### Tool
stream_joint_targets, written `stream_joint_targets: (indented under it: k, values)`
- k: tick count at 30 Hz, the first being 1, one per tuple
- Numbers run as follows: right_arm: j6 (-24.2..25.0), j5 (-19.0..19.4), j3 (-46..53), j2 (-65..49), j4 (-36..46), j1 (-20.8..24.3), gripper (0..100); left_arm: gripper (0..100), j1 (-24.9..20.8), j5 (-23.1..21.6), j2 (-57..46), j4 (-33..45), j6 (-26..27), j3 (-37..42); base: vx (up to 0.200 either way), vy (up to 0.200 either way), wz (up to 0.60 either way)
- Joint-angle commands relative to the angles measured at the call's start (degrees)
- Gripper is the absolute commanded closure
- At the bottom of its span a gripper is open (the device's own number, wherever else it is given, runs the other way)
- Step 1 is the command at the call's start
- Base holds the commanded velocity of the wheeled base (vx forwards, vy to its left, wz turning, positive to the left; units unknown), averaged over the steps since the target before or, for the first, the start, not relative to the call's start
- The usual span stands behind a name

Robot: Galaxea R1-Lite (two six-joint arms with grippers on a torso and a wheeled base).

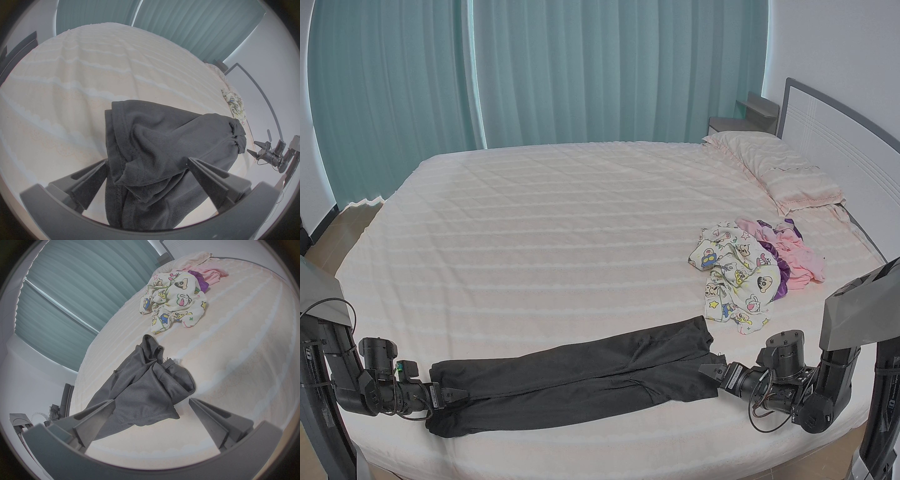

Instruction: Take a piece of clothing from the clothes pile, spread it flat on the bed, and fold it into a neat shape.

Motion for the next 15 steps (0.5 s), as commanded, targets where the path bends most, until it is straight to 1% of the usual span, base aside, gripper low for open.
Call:
stream_joint_targets:
  k: [1,8,9,15]
  values:
    - [-0.04,0.01,0.05,-0.03,-0.04,0.03,0,0,-0.02,-0.67,0.45,-1.03,-0.19,1.20,0.000,0.000,0.00]
    - [-0.04,0.01,0.05,-0.03,-0.04,0.03,0,0,0.16,-0.67,0.36,-1.20,-0.19,1.55,0.000,0.000,0.00]
    - [-0.04,0.01,0.05,-0.12,-0.04,0.03,0,100,0.16,-0.58,0.36,-1.20,-0.10,1.82,0.000,0.000,0.00]
    - [-0.04,0.01,0.05,-0.21,-0.04,0.03,0,100,0.24,-0.41,0.45,-1.20,0.08,2.52,0.000,0.000,0.00]
